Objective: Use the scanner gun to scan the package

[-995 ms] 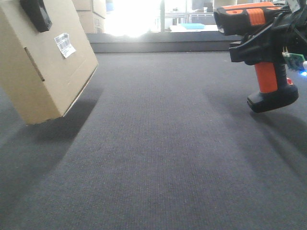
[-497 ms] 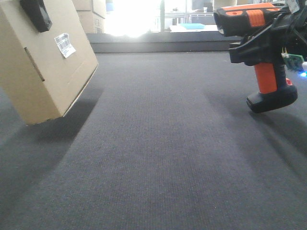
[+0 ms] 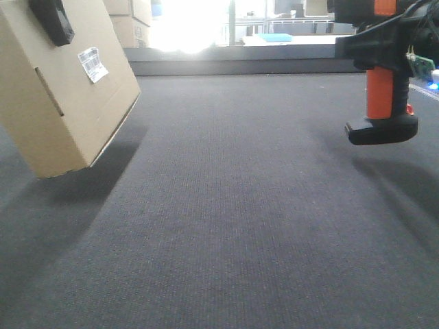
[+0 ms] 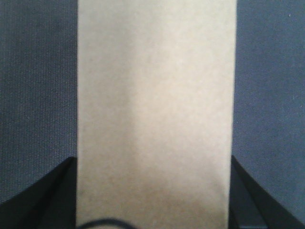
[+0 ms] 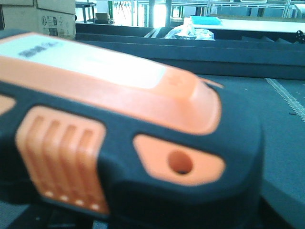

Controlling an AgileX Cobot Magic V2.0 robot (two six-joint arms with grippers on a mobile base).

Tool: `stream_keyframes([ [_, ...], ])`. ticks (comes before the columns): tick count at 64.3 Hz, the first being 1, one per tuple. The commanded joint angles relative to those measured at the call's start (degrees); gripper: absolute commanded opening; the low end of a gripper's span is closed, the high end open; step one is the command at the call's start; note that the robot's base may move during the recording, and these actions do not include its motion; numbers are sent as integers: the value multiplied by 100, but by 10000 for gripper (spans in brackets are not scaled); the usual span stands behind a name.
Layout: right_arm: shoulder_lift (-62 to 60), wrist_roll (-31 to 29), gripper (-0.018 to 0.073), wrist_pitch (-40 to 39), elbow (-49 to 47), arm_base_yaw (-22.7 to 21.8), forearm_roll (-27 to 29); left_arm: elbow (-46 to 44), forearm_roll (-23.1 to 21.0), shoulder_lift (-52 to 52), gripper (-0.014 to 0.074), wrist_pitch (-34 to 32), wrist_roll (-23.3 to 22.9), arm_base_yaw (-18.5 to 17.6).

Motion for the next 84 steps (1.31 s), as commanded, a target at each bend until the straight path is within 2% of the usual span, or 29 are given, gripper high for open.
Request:
stream_keyframes([
  [1, -71, 78, 216, -456, -76, -23, -55, -54, -45, -51, 88, -76, 18, -32],
  [10, -212, 78, 216, -285, -53, -175, -95, -54, -45, -51, 88, -76, 18, -32],
  [28, -699, 122, 216, 637, 28, -1054, -1108, -54, -45, -51, 88, -161, 18, -32],
  [37, -699, 774, 216, 527, 102, -1343, -1302, -54, -45, -51, 88, -185, 18, -32],
  [44, -699, 1183, 216, 315, 257, -1558, -1810, -54, -45, -51, 88, -185, 18, -32],
  [54, -641, 1766, 216, -137, 456, -1776, -2853, -54, -45, -51, 88, -243, 18, -32],
  [61, -456, 2152, 216, -486, 521, -1873, -3310, -54, -45, -51, 88, -258, 18, -32],
  [72, -102, 2437, 216, -1028, 532, -1884, -3389, -54, -45, -51, 88, -258, 18, -32],
  [84, 59, 2437, 216, -1104, 532, -1884, -3379, -54, -45, -51, 88, -258, 18, -32],
])
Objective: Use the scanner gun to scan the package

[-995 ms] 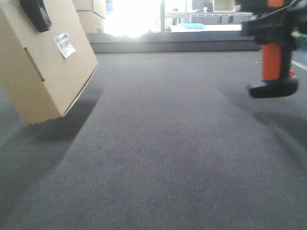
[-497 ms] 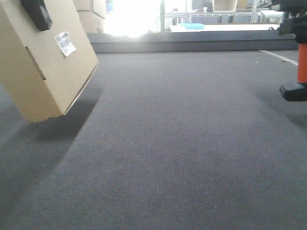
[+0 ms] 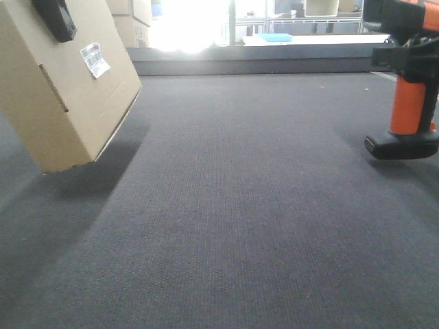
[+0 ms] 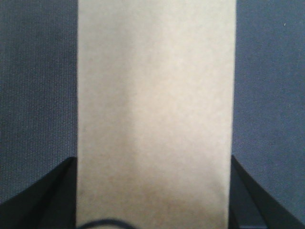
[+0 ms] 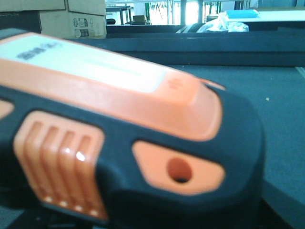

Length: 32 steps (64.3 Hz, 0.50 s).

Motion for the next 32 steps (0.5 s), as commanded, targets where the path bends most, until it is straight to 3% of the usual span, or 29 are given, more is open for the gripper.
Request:
stream_keyframes([
  [1, -14, 50, 216, -512, -21, -54, -12, -54, -35, -51, 88, -110, 7, -32],
  [32, 20, 50, 216, -289, -21, -54, 155, -54, -35, -51, 88, -110, 7, -32],
])
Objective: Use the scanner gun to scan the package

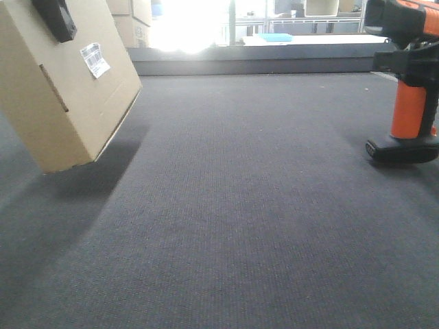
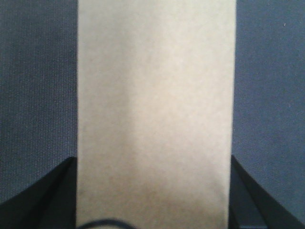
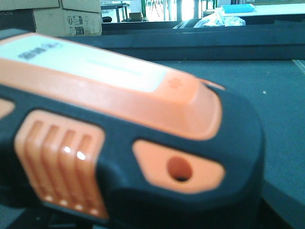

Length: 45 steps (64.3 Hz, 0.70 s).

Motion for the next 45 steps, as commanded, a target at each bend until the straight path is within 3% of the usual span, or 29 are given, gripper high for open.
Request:
stream_keyframes([
  [1, -28, 18, 216, -312, -21, -41, 97, -54, -35, -51, 88, -110, 7, -32],
  [14, 30, 18, 223, -254, -21, -41, 97, -54, -35, -51, 88, -88, 7, -32],
  [29, 30, 18, 398, -254, -21, -41, 97, -54, -35, -51, 88, -64, 7, -32],
  [45, 30, 18, 472, -242, -21, -41, 97, -54, -35, -51, 88, -30, 7, -32],
])
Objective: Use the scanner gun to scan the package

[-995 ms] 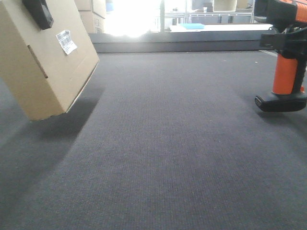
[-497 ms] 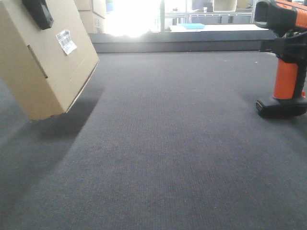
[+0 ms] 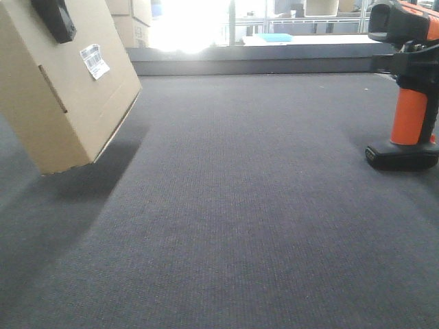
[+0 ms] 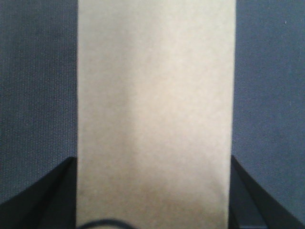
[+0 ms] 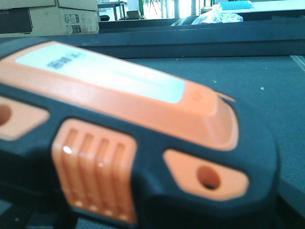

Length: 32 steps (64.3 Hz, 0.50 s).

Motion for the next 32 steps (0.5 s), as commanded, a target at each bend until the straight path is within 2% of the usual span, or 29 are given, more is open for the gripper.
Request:
stream_keyframes([
  [1, -24, -1, 475, -208, -21, -28, 52, -54, -35, -51, 88, -51, 7, -32],
  [17, -24, -1, 568, 148, -21, -28, 62, -54, -35, -51, 88, -41, 7, -32],
  [32, -24, -1, 566, 401, -21, -28, 387, -54, -35, -51, 88, -41, 7, -32],
])
